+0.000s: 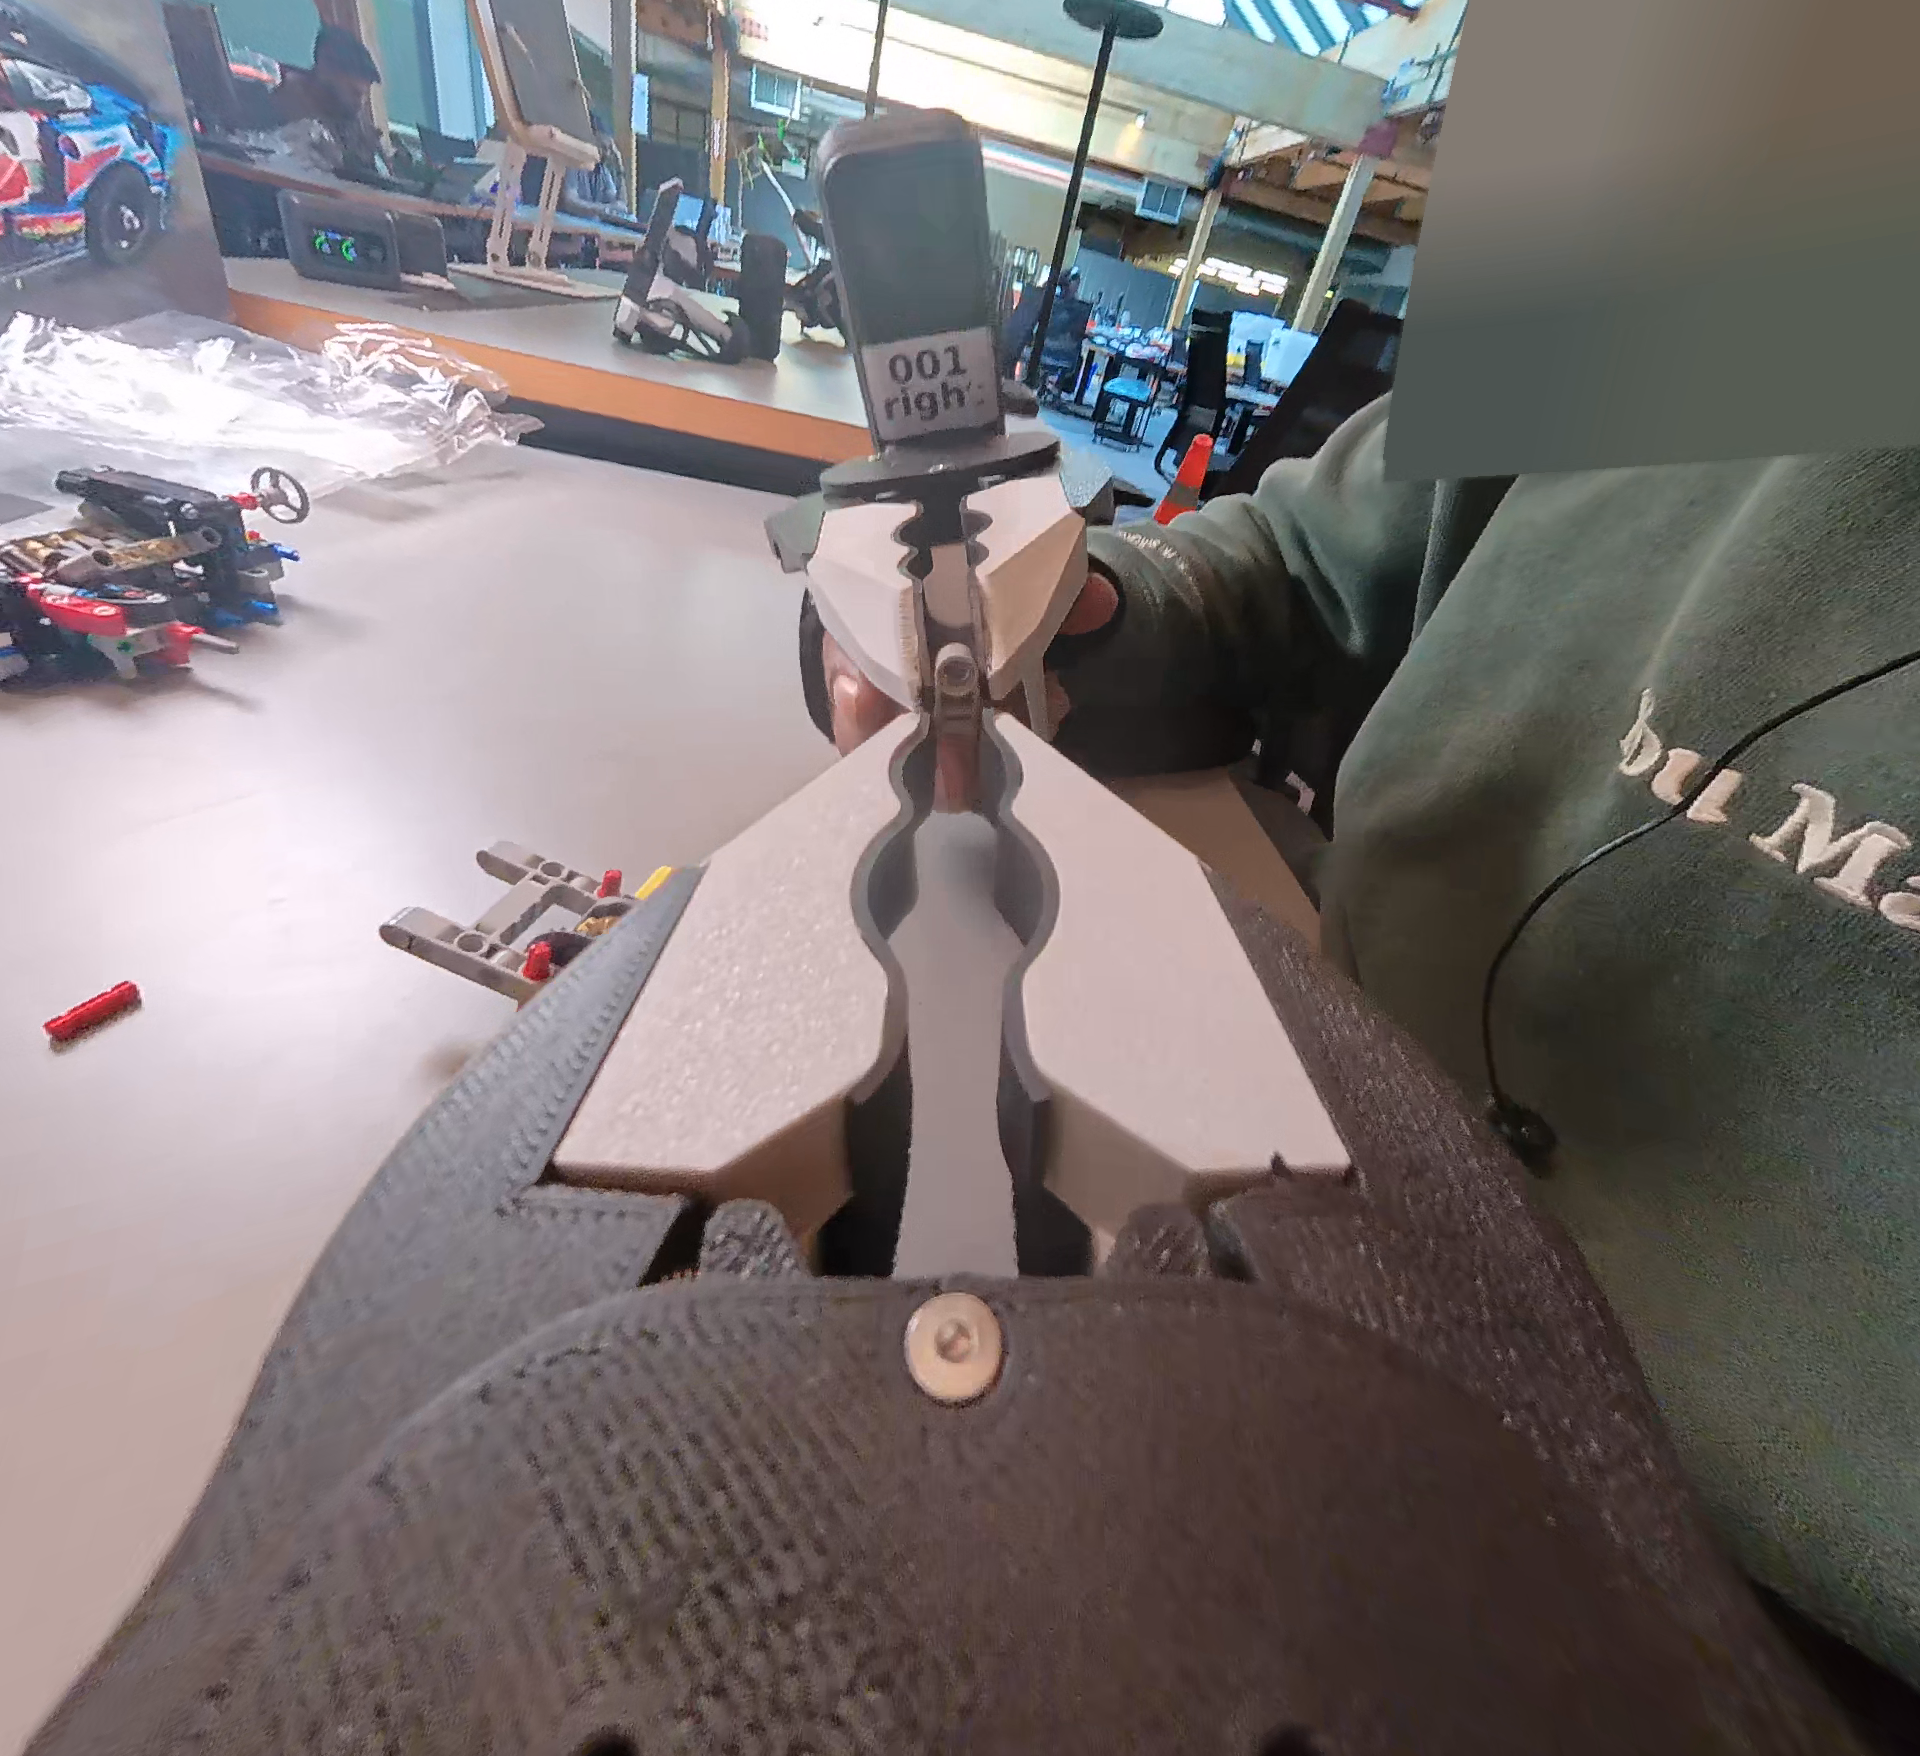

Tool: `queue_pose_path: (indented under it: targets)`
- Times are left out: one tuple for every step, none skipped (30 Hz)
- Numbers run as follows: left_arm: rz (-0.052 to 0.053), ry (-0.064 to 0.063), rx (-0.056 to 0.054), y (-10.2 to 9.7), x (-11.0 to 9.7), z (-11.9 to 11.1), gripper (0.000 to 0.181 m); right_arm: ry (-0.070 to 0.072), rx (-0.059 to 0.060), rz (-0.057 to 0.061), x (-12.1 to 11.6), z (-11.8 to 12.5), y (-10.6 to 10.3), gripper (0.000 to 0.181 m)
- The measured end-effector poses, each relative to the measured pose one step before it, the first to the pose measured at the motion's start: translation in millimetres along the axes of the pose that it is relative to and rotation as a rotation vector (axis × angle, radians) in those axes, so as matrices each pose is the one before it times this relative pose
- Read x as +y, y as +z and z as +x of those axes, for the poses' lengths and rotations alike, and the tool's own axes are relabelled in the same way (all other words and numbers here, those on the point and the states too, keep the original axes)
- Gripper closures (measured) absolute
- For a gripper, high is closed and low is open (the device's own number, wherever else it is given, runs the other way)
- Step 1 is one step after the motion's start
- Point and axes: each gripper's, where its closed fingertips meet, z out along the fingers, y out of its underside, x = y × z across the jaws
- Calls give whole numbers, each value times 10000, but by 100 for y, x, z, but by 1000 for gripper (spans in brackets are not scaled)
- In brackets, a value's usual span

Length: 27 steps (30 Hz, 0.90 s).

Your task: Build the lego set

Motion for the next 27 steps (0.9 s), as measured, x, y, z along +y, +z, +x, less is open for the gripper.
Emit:
queue_pose_path:
  targets:
    - [165, -54, 55, -25, -205, 21, 176, 186, -80, 193, -197, -50, 32, 175]
    - [147, -83, 56, -17, -186, 21, 176, 157, -69, 195, -189, -51, 38, 175]
    - [129, -113, 67, -5, -161, 24, 176, 92, -46, 168, -160, -38, 37, 175]
    - [114, -132, 89, 1, -145, 55, 176, 26, -48, 134, -137, -63, 43, 175]
    - [104, -127, 101, 18, -119, 77, 176, -28, -46, 108, -118, -84, 41, 175]
    - [99, -100, 97, 9, -123, 98, 176, -38, -47, 92, -106, -102, 40, 175]
    - [91, -76, 86, 15, -124, 96, 176, -36, -40, 82, -108, -105, 49, 175]
    - [75, -82, 75, 12, -100, 89, 176, -93, -19, 74, -98, -95, 28, 175]
    - [50, -95, 56, 4, -80, 57, 176, -165, 25, 43, -76, -61, 35, 174]
    - [22, -85, 17, -15, -25, -19, 176, -231, 88, -22, -18, 20, 25, 175]
    - [5, -84, -11, -17, 17, -71, 175, -307, 131, -72, 14, 76, 14, 175]
    - [7, -124, 4, -12, 12, -64, 175, -308, 147, -69, 21, 99, 12, 175]
    - [13, -184, 39, 7, 15, -28, 176, -238, 98, -58, 12, 42, 11, 175]
    - [2, -235, 32, 11, 51, -60, 175, -177, 92, -85, 47, 67, 0, 175]
    - [-48, -214, -23, -12, 115, -158, 175, -182, 125, -160, 123, 149, -17, 176]
    - [-152, -112, -106, -14, 206, -253, 175, -215, 141, -248, 203, 199, -32, 176]
    - [-290, 19, -206, -48, 330, -342, 176, -227, 133, -372, 305, 216, -52, 176]
    - [-379, 138, -347, -106, 384, -531, 175, -273, 147, -488, 322, 315, -120, 176]
    - [-374, 233, -490, -258, 355, -774, 172, -339, 268, -487, 191, 568, -304, 175]
    - [-358, 281, -608, -392, 353, -1048, 165, -384, 370, -584, 283, 847, -509, 176]
    - [-419, 278, -700, -440, 499, -1283, 161, -289, 229, -734, 608, 750, -631, 176]
    - [-518, 287, -652, -358, 715, -1304, 159, -126, 130, -897, 1089, 623, -610, 176]
    - [-550, 250, -483, -185, 788, -1069, 155, -126, 311, -914, 1368, 799, -464, 176]
    - [-477, 183, -237, 8, 602, -668, 153, -224, 354, -815, 1429, 700, -212, 176]
    - [-377, 233, -64, 164, 393, -322, 152, -203, 39, -735, 1332, 88, 40, 176]
    - [-376, 302, -19, 301, 366, -147, 151, -129, -52, -608, 1018, -154, 239, 175]
    - [-458, 300, 87, 435, 448, 53, 151, -142, 78, -439, 631, -43, 338, 175]
